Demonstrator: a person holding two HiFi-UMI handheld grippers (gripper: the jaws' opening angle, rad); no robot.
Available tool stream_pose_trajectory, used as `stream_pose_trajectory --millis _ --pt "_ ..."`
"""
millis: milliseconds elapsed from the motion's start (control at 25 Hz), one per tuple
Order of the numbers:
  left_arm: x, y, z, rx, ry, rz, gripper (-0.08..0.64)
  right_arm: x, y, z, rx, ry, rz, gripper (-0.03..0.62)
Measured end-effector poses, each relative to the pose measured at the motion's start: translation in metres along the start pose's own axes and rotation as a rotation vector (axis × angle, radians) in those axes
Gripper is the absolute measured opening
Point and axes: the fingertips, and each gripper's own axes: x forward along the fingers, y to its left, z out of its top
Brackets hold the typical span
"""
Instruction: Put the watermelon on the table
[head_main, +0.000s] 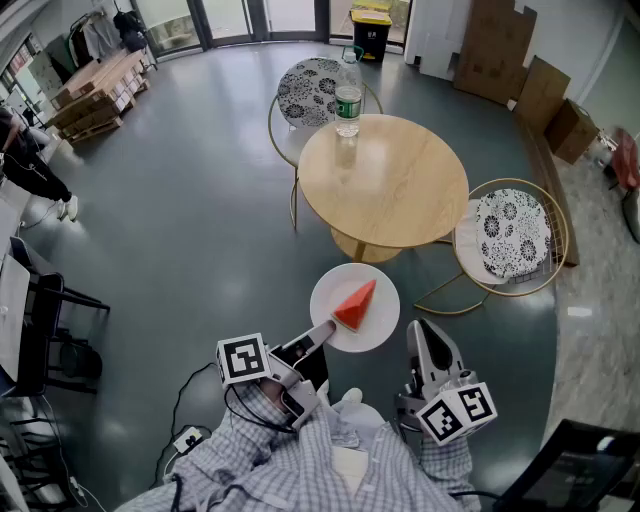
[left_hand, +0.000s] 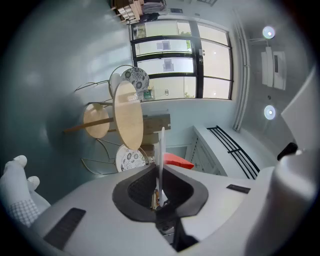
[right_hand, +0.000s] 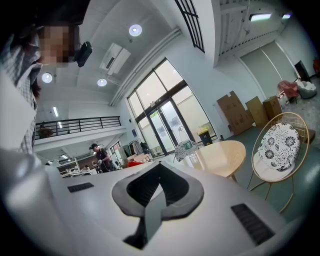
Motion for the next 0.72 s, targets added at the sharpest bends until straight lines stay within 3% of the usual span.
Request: stream_pose_trajectory --millis 400,720 --pt "-0.001 0.003 0.002 -0.002 -0.001 -0.003 0.023 0.002 0.000 -0.004 0.006 0.008 -0.009 0.008" --pt "0.000 0.003 0.003 -0.005 0.005 -0.009 0.023 0.005 -0.008 -0.022 0.151 0.082 -0.048 0.009"
